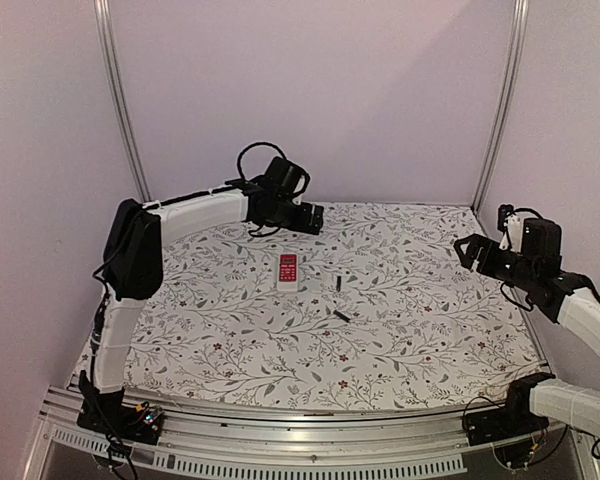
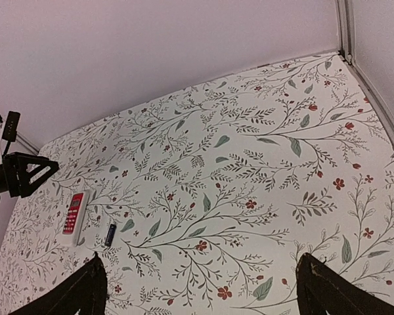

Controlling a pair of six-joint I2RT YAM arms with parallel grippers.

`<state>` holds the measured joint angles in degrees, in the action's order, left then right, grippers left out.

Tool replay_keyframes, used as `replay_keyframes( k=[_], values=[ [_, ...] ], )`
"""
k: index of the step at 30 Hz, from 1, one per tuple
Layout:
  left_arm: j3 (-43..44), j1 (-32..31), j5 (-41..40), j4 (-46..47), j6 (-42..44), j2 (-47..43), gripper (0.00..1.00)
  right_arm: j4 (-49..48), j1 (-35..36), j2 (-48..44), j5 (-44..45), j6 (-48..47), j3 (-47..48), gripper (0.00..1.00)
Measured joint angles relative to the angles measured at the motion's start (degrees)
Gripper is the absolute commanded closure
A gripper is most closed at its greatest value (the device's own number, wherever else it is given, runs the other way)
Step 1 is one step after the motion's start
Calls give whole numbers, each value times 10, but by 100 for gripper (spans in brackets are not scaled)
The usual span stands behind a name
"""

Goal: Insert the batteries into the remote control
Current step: Pick up the remote control from the center of the board.

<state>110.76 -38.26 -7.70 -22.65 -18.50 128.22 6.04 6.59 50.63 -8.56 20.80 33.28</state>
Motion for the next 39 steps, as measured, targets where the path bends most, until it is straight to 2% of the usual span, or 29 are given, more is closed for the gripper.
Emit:
replay_keyframes(
  k=[2,5,11,21,27,33,39],
  values=[
    [82,-11,2,-68,-2,65,0,28,4,-2,0,2,0,1],
    [115,-20,9,-131,-11,110,0,61,5,-6,2,2,0,1],
    [106,-11,11,-187,-23,121,0,99,5,-29,11,7,0,1],
    [1,5,28,-155,-59,93,3,110,7,-38,23,23,0,1],
    [-18,21,48,-135,-77,83,29,117,9,-38,26,23,0,1],
    [-55,22,53,-115,-83,63,38,117,9,-37,24,23,0,1],
    [-77,22,49,-101,-90,48,54,117,9,-36,23,23,0,1]
  ],
)
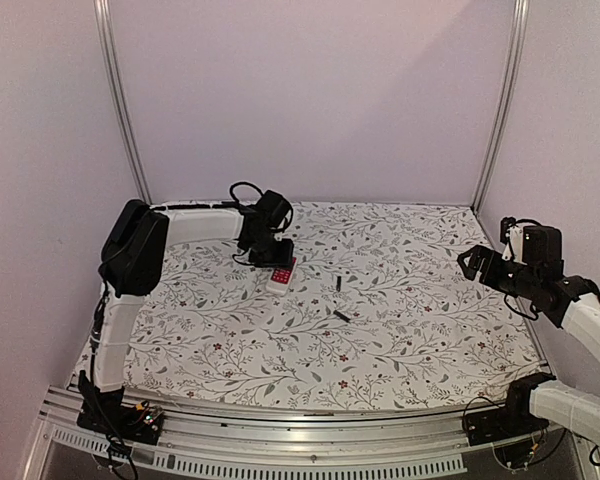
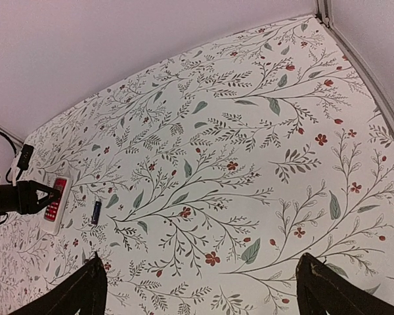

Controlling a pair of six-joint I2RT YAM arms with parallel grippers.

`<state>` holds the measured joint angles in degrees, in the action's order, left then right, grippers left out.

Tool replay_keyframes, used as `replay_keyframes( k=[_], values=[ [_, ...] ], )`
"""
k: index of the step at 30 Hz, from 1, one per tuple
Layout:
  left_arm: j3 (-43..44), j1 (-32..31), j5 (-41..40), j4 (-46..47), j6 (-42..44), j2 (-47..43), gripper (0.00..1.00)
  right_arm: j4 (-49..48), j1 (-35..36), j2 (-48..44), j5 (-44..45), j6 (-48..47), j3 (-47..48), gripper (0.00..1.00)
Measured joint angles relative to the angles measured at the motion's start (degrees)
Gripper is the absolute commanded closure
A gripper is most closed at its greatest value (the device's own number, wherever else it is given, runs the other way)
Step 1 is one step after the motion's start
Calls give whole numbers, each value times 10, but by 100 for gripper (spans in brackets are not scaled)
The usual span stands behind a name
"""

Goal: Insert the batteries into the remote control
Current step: Pick up the remote control from the center of the board.

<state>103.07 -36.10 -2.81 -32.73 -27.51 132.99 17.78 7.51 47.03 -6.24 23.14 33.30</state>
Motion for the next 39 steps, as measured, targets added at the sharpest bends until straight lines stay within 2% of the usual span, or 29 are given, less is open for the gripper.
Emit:
replay_keyframes(
  k=[4,6,12,23,34,39],
  values=[
    [-3,-3,-24,7,10,-5,68,0,0,0,0,0,0,1],
    [-4,-5,-36,7,14,-6,68,0,0,0,0,0,0,1],
    [-9,-7,-45,12,28,-8,42,0,0,0,0,0,0,1],
    [-13,-10,-36,14,46,-10,16,-1,0,3,-2,-1,0,1],
    [-15,-25,-13,-15,99,-12,12,-3,0,3,-9,-2,0,1],
    [-12,-25,-8,-31,113,-12,17,-3,0,3,-10,-2,0,1]
  ],
)
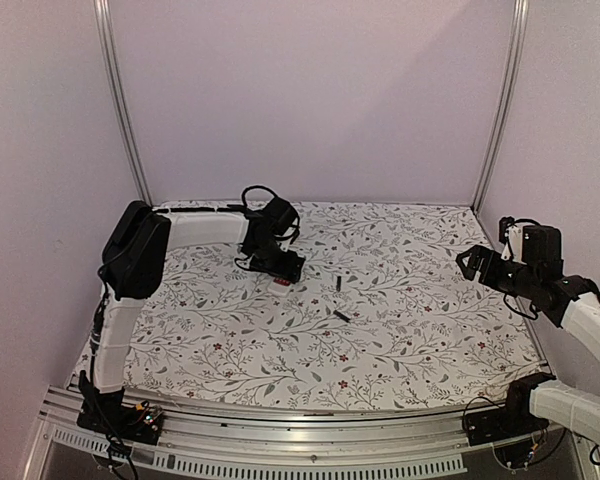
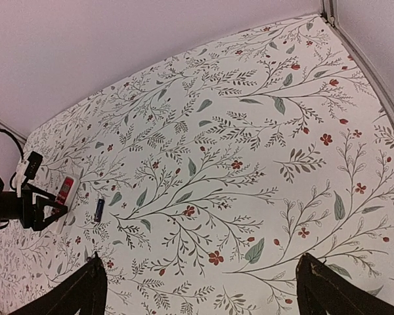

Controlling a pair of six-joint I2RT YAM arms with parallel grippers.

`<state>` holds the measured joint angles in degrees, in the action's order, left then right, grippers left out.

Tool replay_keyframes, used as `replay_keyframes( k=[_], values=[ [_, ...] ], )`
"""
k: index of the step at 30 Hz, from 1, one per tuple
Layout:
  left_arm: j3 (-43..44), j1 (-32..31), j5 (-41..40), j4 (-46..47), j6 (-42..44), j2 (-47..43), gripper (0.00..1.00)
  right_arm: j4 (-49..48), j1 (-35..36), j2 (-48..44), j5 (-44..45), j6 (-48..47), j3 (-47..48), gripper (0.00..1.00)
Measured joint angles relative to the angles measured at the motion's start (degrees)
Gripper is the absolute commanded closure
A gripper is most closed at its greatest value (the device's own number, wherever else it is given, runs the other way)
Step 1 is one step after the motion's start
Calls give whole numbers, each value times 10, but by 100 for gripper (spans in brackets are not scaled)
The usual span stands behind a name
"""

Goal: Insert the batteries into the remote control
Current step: Pick up the remote control from the center of the board.

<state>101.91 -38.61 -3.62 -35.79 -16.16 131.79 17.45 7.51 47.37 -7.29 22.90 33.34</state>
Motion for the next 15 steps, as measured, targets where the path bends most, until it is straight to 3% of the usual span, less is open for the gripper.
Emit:
replay_keyframes(
  k=[13,15],
  values=[
    [58,0,-15,-50,31,37,21,-11,0,1,-2,-5,-1,1],
    [59,0,-13,-55,40,37,28,-14,0,4,-3,-6,-1,1]
  ],
)
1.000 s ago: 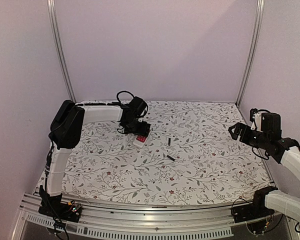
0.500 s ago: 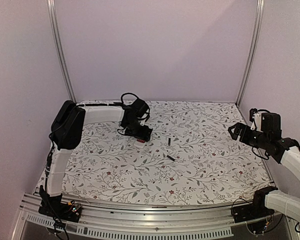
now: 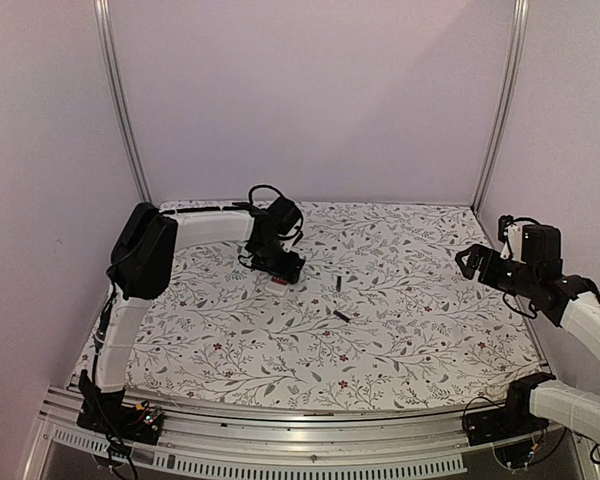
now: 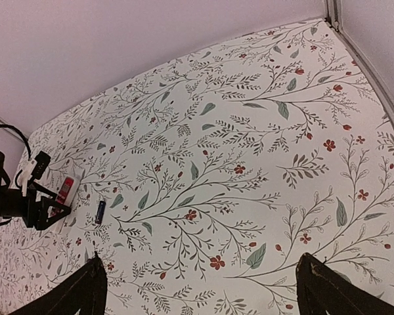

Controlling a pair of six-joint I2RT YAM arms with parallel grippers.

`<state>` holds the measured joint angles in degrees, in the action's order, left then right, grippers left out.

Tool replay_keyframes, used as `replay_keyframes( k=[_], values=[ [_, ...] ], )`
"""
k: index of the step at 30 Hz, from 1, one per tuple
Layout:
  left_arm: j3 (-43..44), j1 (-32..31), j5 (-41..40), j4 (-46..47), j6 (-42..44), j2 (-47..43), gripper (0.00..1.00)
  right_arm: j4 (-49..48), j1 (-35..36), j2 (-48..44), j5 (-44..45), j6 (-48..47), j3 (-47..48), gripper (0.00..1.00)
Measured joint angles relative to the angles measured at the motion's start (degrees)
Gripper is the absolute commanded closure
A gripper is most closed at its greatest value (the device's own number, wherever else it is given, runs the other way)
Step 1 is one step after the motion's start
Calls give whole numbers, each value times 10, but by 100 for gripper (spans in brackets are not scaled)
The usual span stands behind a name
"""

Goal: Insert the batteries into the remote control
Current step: Pick up the remote control from the center of the board.

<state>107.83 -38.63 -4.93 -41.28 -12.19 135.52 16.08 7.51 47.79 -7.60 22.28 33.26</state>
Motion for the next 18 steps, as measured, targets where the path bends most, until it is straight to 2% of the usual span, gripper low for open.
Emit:
replay_keyframes(
  k=[4,7,12,18],
  values=[
    [-2,5,14,-2,14,0,50,-7,0,10,-2,0,0,1],
    [-23,10,22,15,13,-10,58,-9,0,12,-2,0,0,1],
    [-54,14,31,40,14,-28,81,-11,0,12,-3,-1,0,1],
    [-125,14,42,76,-1,-78,83,-11,0,12,-15,-2,0,1]
  ],
)
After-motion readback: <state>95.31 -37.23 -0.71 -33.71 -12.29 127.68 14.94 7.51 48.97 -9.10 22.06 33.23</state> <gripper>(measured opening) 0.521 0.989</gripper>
